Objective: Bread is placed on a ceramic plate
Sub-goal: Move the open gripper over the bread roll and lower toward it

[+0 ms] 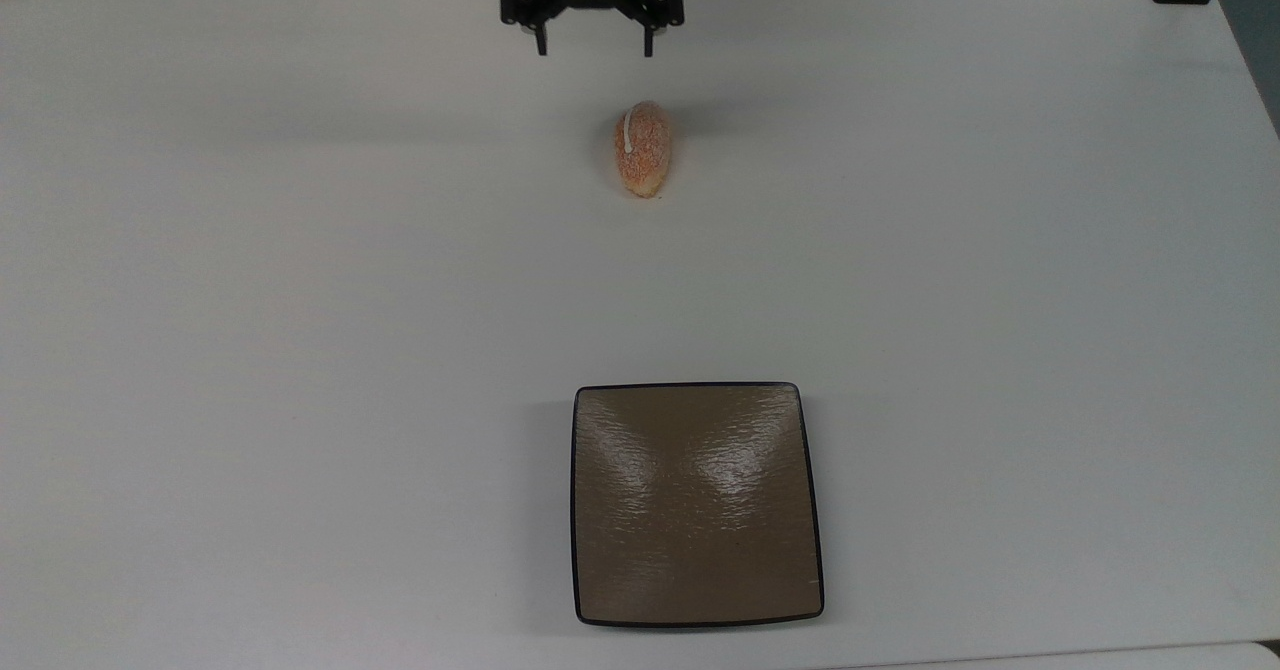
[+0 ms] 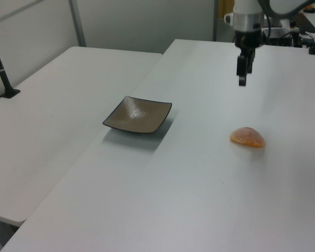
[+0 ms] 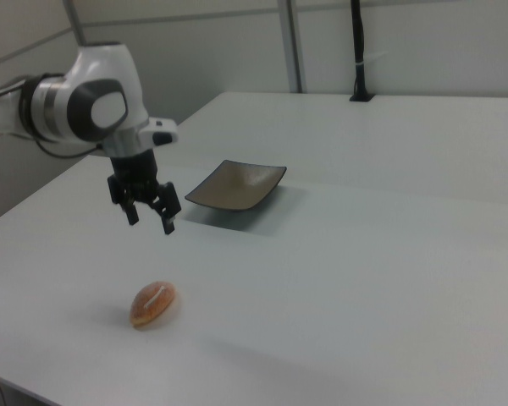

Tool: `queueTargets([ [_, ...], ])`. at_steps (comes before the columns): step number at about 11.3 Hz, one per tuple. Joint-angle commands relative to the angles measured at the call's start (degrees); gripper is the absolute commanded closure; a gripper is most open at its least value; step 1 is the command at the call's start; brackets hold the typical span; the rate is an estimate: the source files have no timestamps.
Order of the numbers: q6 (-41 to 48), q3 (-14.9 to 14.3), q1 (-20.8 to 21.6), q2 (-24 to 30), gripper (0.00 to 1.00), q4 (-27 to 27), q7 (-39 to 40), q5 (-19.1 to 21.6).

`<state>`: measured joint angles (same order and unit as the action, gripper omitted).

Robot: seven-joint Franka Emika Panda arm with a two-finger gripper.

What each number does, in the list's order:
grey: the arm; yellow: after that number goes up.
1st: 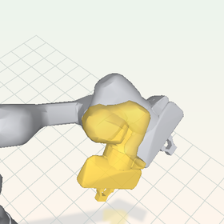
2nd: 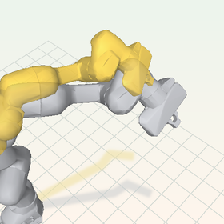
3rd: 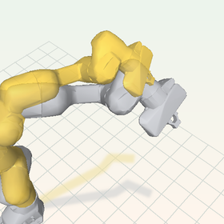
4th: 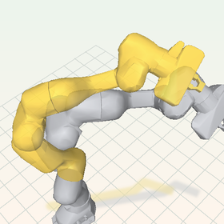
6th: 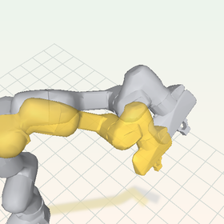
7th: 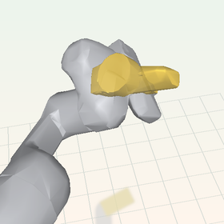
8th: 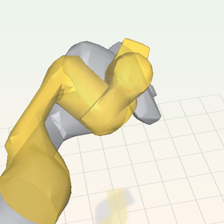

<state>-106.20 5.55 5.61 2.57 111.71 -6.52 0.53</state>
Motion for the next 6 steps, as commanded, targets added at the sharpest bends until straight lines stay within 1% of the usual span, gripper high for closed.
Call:
queueTargets([
  [1, -7.78, 3.23, -0.16, 1.57, 0.0, 9.82, 0.19, 0.35],
  [2, -8.58, 3.58, -0.16, 0.52, 0.0, 10.71, 0.19, 0.44],
  [6, -14.81, 3.68, 0.19, -6.95, 0.0, 10.72, 0.19, 0.44],
])
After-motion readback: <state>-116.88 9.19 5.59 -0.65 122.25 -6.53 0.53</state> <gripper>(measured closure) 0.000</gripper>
